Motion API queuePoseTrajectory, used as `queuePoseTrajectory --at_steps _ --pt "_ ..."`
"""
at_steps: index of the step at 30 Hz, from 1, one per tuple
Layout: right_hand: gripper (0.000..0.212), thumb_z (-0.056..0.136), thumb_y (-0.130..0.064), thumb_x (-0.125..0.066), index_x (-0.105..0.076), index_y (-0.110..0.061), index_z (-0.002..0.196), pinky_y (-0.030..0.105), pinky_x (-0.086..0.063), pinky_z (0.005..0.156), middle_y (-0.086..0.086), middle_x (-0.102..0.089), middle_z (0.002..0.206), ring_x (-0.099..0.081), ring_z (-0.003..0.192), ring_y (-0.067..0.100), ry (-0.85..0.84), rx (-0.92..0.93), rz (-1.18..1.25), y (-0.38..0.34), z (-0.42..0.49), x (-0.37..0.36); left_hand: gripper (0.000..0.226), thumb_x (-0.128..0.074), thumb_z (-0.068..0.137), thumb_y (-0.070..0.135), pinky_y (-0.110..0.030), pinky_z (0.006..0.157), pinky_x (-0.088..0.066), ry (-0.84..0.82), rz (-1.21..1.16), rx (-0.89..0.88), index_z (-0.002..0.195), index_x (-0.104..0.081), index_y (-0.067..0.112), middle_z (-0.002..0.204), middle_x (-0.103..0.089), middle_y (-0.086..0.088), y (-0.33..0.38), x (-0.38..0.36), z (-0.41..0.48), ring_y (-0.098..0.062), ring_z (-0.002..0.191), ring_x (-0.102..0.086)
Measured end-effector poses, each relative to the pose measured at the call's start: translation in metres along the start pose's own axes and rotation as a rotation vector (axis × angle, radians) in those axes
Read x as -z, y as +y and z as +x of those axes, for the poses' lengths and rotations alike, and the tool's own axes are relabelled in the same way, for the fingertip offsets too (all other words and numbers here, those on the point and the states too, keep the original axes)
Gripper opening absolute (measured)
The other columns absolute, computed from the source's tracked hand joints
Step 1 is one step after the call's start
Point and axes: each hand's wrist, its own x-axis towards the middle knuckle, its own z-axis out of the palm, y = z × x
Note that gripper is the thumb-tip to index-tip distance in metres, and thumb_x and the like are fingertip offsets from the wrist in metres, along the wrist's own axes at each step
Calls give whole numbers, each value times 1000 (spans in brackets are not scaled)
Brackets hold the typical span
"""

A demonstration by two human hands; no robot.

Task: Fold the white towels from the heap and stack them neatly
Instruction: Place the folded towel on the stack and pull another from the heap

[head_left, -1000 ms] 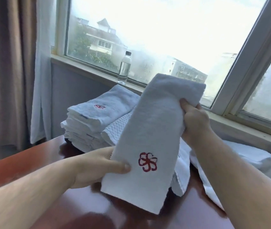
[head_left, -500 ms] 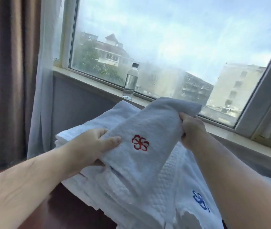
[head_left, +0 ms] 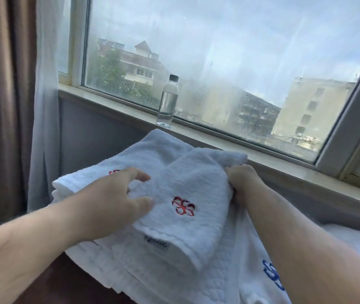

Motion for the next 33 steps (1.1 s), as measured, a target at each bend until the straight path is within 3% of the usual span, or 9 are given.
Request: queuePoseTrajectory --at_steps 4,6,8,10,14,16,19,25,33 --pt "36 90 -19 -59 -59 1 119 34 -48 82 18 -62 122 -59 104 30 191 46 -468 -8 -13 1 61 -65 81 63 -10 60 -37 8 156 33 134 -34 57 105 -47 18 3 3 1 4 84 -52" --pt "47 89 -24 -60 -47 -7 131 40 -41 96 17 -48 134 -47 122 35 356 176 -643 -13 -26 -2 72 -63 82 62 -12 64 -40 63 312 14 143 -28 50 106 -45 20 7 3 1 2 90 -53" --pt "47 90 -26 -59 -47 -14 134 45 -36 104 14 -43 135 -39 126 33 409 359 -667 -18 -39 -4 69 -62 84 55 -20 86 -41 147 385 -100 145 -31 46 115 -44 20 13 0 3 -3 110 -44" --pt "44 93 -28 -56 -53 -18 136 44 -34 106 11 -44 136 -39 127 30 350 454 -674 -24 -45 -5 56 -57 90 45 -27 103 -34 190 365 -235 141 -36 45 124 -46 21 26 -6 5 -4 125 -34" --pt "37 94 -33 -49 -63 -19 126 43 -37 101 10 -49 135 -43 126 30 226 414 -722 -29 -52 -9 40 -45 98 44 -34 113 -28 103 299 -315 138 -44 46 139 -46 19 50 -26 15 -5 135 -29" --pt "46 96 -41 -44 -60 -17 132 42 -35 102 13 -45 145 -39 134 32 105 290 -797 -22 -48 -15 53 -35 95 64 -35 119 -18 -18 405 -282 145 -37 47 155 -32 17 48 -41 20 -7 145 -17" --pt "72 98 -61 -35 -25 -24 159 48 -11 124 12 -8 168 -8 154 33 -118 115 -859 -9 -37 -23 84 -10 77 87 -35 121 0 -122 541 -241 153 -15 51 166 -1 17 32 -60 21 -6 151 6" --pt "83 95 -74 -28 0 -33 161 56 -2 123 10 13 168 11 153 36 -139 49 -989 -8 -17 -39 106 2 55 98 -36 119 4 -95 510 -235 151 -10 56 165 6 22 22 -67 27 -1 149 13" --pt "68 99 -62 -30 -16 -33 160 47 -4 124 6 -1 169 2 155 29 -98 135 -933 8 -10 -32 105 -5 55 99 -36 119 3 -136 537 -208 151 -13 56 165 4 22 26 -68 28 -2 150 11"
